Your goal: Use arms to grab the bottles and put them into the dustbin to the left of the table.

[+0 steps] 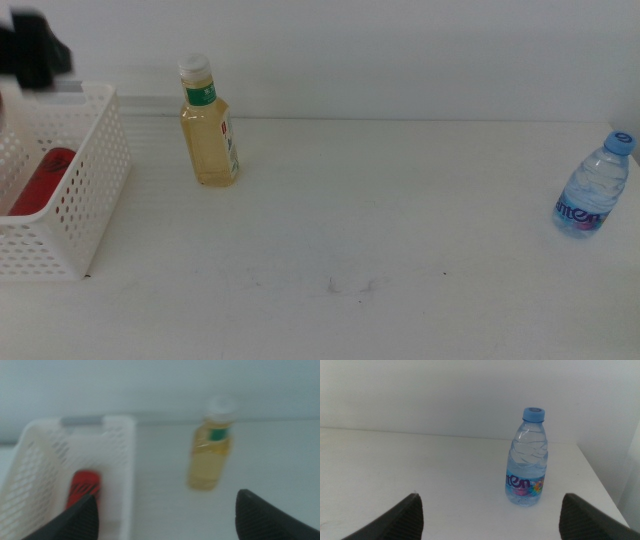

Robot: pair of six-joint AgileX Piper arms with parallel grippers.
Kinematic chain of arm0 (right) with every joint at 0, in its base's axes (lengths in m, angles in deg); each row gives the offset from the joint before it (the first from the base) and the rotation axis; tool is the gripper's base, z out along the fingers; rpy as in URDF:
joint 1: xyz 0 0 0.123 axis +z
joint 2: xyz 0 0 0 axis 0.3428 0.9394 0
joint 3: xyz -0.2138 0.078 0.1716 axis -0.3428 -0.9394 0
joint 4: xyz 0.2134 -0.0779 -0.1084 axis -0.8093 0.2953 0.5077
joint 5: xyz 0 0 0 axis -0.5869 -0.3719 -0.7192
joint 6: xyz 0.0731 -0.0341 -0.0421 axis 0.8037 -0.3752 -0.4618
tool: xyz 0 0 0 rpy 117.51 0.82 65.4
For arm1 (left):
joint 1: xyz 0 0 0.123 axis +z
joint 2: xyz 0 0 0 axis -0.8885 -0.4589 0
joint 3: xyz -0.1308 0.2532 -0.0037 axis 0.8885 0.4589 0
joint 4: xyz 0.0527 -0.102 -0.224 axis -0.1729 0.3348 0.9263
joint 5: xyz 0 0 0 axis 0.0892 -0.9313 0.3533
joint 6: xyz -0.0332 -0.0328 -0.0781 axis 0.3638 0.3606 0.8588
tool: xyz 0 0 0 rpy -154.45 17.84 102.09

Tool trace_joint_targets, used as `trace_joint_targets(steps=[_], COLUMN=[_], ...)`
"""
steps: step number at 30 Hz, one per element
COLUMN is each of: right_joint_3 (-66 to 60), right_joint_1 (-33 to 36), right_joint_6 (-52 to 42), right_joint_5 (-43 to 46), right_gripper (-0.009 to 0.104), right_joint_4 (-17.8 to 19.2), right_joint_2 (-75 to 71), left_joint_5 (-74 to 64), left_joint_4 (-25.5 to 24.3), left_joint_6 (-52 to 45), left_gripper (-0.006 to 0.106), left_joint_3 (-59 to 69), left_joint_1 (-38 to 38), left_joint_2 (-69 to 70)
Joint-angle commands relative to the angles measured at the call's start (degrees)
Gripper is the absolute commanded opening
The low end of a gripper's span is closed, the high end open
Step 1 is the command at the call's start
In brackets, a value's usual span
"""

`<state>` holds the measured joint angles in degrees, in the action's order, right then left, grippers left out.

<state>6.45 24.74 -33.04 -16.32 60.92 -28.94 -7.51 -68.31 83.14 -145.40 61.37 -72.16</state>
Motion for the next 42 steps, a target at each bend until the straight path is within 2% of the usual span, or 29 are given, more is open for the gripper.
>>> trace_joint_targets(steps=[1,5,7,9,11,17,24,30,34,42], right_joint_3=[-0.17,-0.17,-0.17,-0.17,-0.17,-0.17,-0.17,-0.17,-0.17,-0.17], right_joint_1=[-0.18,-0.18,-0.18,-0.18,-0.18,-0.18,-0.18,-0.18,-0.18,-0.18], right_joint_6=[-0.23,-0.23,-0.23,-0.23,-0.23,-0.23,-0.23,-0.23,-0.23,-0.23], right_joint_5=[0.7,0.7,0.7,0.7,0.7,0.7,0.7,0.7,0.7,0.7], right_gripper=[0.09,0.09,0.09,0.09,0.09,0.09,0.09,0.09,0.09,0.09], right_joint_4=[0.42,0.42,0.42,0.42,0.42,0.42,0.42,0.42,0.42,0.42], right_joint_2=[-0.29,-0.29,-0.29,-0.29,-0.29,-0.29,-0.29,-0.29,-0.29,-0.29], left_joint_5=[12.74,43.11,62.28,76.39,85.06,95.56,97.01,96.45,93.54,93.14], left_joint_4=[-4.6,-9.33,-7.32,-3.16,-0.66,-1.32,-1.32,-3.91,-3.89,-5.72], left_joint_6=[5.52,9.54,8.99,7.48,7.39,7.39,7.79,7.79,7.79,7.54], left_gripper=[0.093,0.093,0.093,0.093,0.093,0.093,0.093,0.093,0.093,0.093], left_joint_3=[11.75,34.15,44.49,50.55,52.64,48.52,37.41,27.94,22.08,15.48], left_joint_1=[-5.4,-10.28,-10.14,-10.14,-10.14,-10.14,-10.14,-10.14,-10.14,-8.33], left_joint_2=[7.11,12.01,9.87,4.61,-4.77,-20.82,-35.45,-43.33,-47.33,-54.02])
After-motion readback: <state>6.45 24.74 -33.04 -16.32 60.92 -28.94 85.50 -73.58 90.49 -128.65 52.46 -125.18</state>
